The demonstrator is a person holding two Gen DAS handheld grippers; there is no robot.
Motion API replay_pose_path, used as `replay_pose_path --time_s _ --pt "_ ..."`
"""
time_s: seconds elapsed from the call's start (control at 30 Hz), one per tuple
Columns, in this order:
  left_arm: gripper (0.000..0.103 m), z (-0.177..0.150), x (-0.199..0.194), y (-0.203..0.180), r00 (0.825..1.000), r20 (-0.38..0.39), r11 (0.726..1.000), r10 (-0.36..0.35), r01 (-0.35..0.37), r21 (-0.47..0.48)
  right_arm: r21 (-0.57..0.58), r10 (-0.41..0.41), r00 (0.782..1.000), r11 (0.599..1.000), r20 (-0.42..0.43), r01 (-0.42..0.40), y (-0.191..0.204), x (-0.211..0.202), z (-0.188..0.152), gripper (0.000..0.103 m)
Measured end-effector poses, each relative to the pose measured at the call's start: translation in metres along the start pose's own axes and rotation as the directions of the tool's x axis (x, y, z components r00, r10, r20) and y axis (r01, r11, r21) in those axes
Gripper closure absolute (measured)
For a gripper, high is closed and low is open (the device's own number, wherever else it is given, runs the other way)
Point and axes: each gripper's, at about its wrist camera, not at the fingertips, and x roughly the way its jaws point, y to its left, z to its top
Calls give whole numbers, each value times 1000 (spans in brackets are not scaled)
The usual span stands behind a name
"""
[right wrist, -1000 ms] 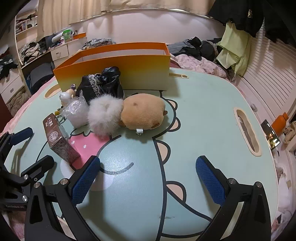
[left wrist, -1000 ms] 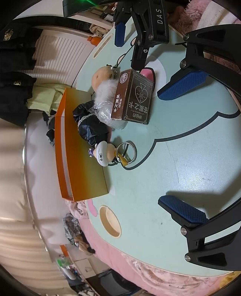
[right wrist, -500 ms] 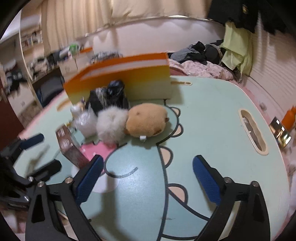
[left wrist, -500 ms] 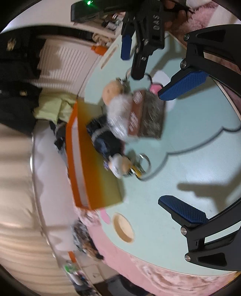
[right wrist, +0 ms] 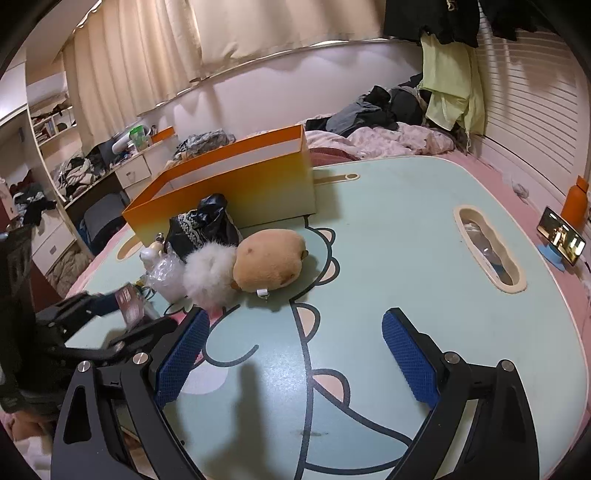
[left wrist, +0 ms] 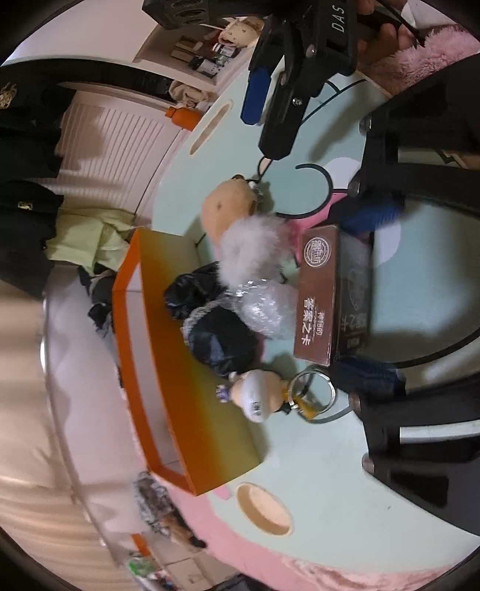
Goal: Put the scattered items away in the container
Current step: 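Grasp the brown milk carton with the left gripper while the right grasps the tan plush ball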
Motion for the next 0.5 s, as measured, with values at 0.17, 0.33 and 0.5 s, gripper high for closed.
replay_pose_path --time_s 0.17,0.33,0.5 --pt "48 -17 -16 9 998 63 999 18 -15 -40 -8 -9 1000 1000 -1 9 0 -1 0 8" --pt "48 -27 -36 15 987 142 996 76 -69 -54 -32 -50 998 998 -31 49 8 7 11 26" --pt "48 -26 -34 11 987 144 997 76 -71 -35 -9 -48 996 999 -71 47 13 24 29 39"
